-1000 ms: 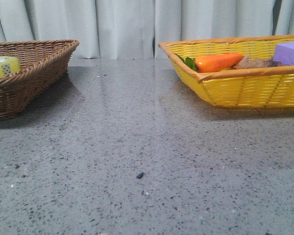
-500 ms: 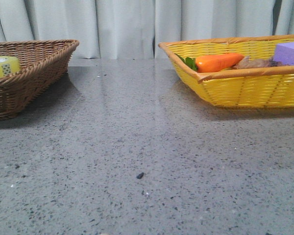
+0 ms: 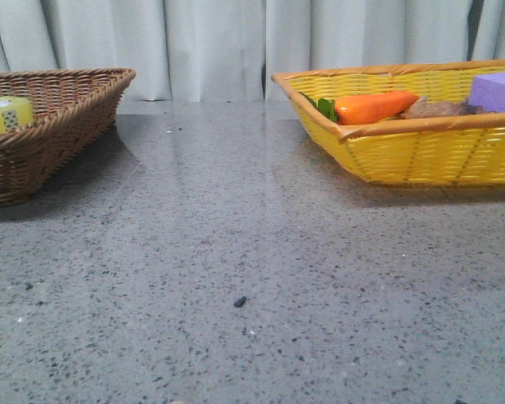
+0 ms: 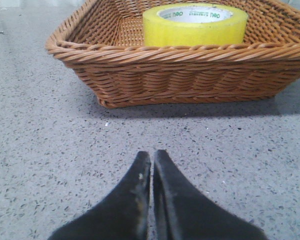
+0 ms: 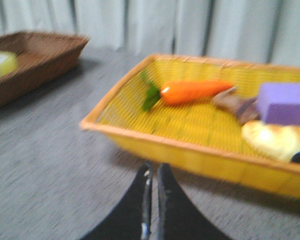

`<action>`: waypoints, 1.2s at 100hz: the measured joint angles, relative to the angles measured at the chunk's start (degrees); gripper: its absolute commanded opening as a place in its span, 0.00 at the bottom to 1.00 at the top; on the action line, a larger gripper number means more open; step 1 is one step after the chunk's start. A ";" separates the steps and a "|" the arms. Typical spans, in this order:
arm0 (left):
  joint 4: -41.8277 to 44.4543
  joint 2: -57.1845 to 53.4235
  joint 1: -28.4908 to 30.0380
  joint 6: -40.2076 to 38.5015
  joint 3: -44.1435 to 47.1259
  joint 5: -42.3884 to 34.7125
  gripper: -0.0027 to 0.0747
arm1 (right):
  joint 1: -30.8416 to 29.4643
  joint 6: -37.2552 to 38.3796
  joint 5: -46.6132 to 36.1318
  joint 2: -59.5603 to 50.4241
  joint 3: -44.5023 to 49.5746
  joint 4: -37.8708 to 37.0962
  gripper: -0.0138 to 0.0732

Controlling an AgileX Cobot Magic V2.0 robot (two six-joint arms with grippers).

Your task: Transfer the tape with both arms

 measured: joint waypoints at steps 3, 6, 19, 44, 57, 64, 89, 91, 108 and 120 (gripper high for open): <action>0.00 0.00 0.00 0.00 0.00 0.00 0.01 | -1.73 0.00 -3.93 0.00 1.77 -0.29 0.07; 0.00 0.00 0.00 0.00 0.00 0.00 0.01 | -3.45 0.00 -6.96 0.00 3.59 -0.40 0.07; 0.00 0.00 0.00 0.00 0.00 0.00 0.01 | -10.99 0.00 -17.96 0.00 12.04 -0.03 0.07; 0.00 0.00 0.00 0.00 0.00 0.00 0.01 | -20.69 0.00 -21.98 0.00 17.82 3.54 0.07; 0.00 0.00 0.00 0.00 0.00 0.00 0.01 | -22.52 0.00 -15.22 -0.26 17.82 3.92 0.07; 0.00 0.00 0.00 0.00 0.00 0.00 0.01 | -23.34 0.00 -10.35 -1.73 17.82 4.01 0.07; 0.00 0.00 0.00 0.00 0.00 0.00 0.01 | -24.57 0.00 -3.70 -5.78 17.82 4.01 0.07; 0.00 0.00 0.00 0.00 0.00 0.00 0.01 | -24.57 0.00 -3.69 -5.78 17.82 4.01 0.07; 0.00 0.00 0.00 0.00 0.00 0.00 0.01 | -24.57 0.12 -3.59 -5.90 17.82 4.01 0.07; 0.00 0.00 0.00 0.00 0.00 0.00 0.01 | -24.57 0.12 -3.59 -5.93 17.82 4.01 0.07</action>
